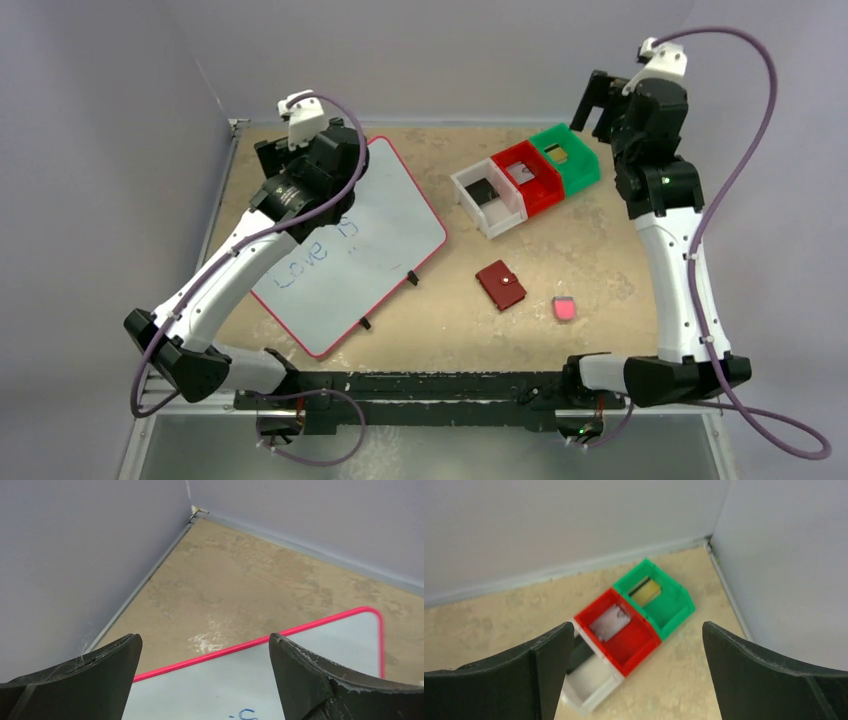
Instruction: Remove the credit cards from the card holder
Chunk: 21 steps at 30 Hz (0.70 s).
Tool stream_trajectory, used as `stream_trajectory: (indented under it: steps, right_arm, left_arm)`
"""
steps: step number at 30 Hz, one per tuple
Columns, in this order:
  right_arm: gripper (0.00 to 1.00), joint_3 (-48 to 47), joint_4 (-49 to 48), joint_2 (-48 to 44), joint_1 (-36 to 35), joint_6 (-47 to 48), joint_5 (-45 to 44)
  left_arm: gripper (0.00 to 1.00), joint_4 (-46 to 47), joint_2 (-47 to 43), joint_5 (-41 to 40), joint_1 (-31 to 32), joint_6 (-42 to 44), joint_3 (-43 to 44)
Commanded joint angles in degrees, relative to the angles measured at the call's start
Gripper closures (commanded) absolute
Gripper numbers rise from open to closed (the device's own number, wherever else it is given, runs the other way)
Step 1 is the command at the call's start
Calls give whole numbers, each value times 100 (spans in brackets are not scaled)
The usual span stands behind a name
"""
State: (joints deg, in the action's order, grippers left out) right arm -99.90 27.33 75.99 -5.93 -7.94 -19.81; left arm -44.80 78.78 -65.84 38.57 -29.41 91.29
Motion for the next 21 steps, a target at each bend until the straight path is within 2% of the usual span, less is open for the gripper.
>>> stream_trajectory:
  steps: [1,4,7,11,15,18,21]
  right_arm:
    - [0,1049,-370,-618,118,-385,631]
    - [0,2027,-570,-1041,203,-596,1153]
    - [0,3006,-824,-1427,287,-796,1914]
    - [0,4239,-1153,-1810,378,-1032,2995]
    - [0,5230,-1364,-2139,425,-1184,3764]
    - [0,5753,-1496,-2339,447,-1306,4162]
    - [0,6146,-1656,-2511,467,-1472,4471]
  left_arm:
    - [1,419,-528,173,-468,-137,-632]
    - [0,496,-835,286,-831,-282,-1180]
    - [0,548,-1210,853,-1171,-334,-1704]
    - [0,1036,-1789,2412,-1595,-126,-2474]
    - [1,1599,-2056,4457,-1844,-234,-3081]
    - [2,1885,-1908,5543,-1522,-199,-3275]
    - [3,1960,-1522,5644,-678,46,-3198]
